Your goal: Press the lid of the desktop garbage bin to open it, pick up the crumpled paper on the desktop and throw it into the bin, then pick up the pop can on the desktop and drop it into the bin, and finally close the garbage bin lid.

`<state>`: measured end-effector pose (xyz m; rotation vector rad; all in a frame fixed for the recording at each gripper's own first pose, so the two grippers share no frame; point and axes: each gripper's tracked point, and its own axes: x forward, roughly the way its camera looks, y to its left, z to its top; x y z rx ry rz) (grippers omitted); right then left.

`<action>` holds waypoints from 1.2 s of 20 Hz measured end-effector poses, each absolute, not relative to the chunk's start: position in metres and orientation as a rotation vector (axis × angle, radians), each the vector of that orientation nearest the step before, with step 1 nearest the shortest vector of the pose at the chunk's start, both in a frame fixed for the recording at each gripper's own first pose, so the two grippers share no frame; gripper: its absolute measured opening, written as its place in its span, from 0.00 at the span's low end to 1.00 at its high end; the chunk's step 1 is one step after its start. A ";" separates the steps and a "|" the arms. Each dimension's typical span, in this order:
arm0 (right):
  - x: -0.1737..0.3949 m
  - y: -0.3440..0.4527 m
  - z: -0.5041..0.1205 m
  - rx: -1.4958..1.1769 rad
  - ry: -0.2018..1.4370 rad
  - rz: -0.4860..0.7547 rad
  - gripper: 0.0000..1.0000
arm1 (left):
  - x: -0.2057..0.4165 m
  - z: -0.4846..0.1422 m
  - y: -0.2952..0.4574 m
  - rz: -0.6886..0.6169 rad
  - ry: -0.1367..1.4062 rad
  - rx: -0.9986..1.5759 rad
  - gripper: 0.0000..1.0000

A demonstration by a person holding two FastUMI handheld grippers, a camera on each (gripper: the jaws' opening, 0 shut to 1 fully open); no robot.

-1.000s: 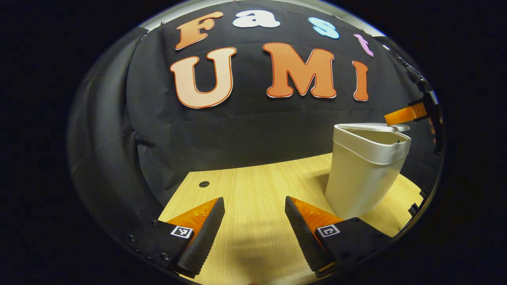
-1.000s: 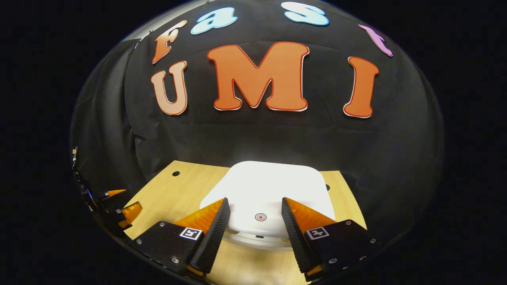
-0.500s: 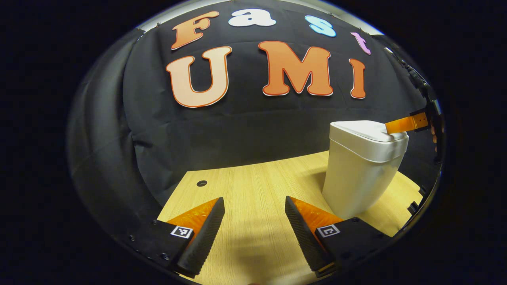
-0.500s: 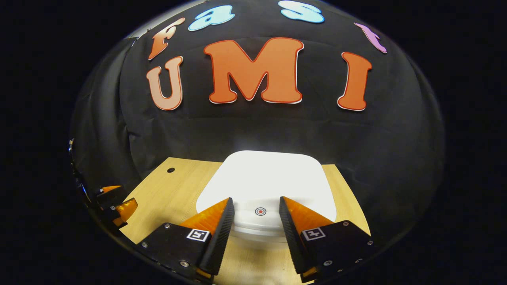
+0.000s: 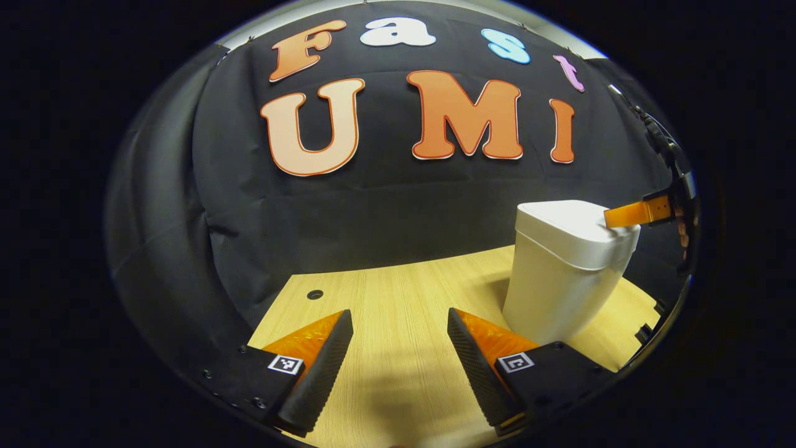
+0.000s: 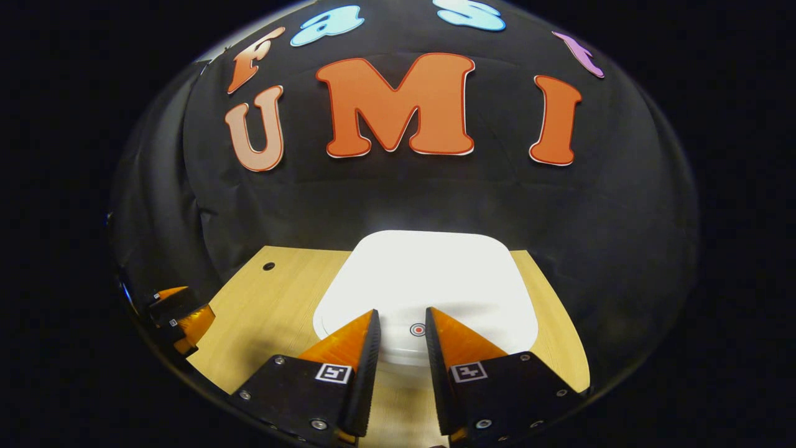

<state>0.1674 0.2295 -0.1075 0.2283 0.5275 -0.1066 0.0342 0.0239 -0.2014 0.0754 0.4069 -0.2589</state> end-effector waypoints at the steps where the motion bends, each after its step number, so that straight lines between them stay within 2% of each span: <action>1: 0.168 0.230 -0.107 0.234 0.530 -0.108 0.43 | 0.036 -0.196 0.024 -0.259 0.396 0.074 0.98; 2: 0.169 0.230 -0.105 0.230 0.527 -0.107 0.44 | 0.039 -0.190 0.024 -0.259 0.384 0.073 1.00; 3: 0.169 0.231 -0.105 0.214 0.518 -0.106 0.44 | 0.040 -0.184 0.024 -0.257 0.373 0.071 0.98; 10: 0.168 0.235 -0.092 0.192 0.465 -0.083 0.42 | 0.060 -0.127 0.018 -0.254 0.260 0.048 0.97; 11: 0.169 0.235 -0.087 0.193 0.444 -0.083 0.54 | 0.062 -0.122 0.019 -0.241 0.249 0.047 0.95; 12: 0.170 0.234 -0.079 0.189 0.412 -0.087 0.66 | 0.066 -0.113 0.022 -0.231 0.232 0.041 0.98; 16: 0.176 0.231 -0.047 0.152 0.281 -0.105 0.87 | 0.073 -0.082 0.023 -0.211 0.184 -0.007 0.98; 20: 0.181 0.234 -0.025 0.128 0.184 -0.114 0.97 | 0.077 -0.052 0.025 -0.191 0.114 -0.018 0.98; 24: 0.183 0.249 -0.018 0.094 0.132 -0.102 0.97 | 0.071 -0.027 0.024 -0.183 0.044 -0.005 0.98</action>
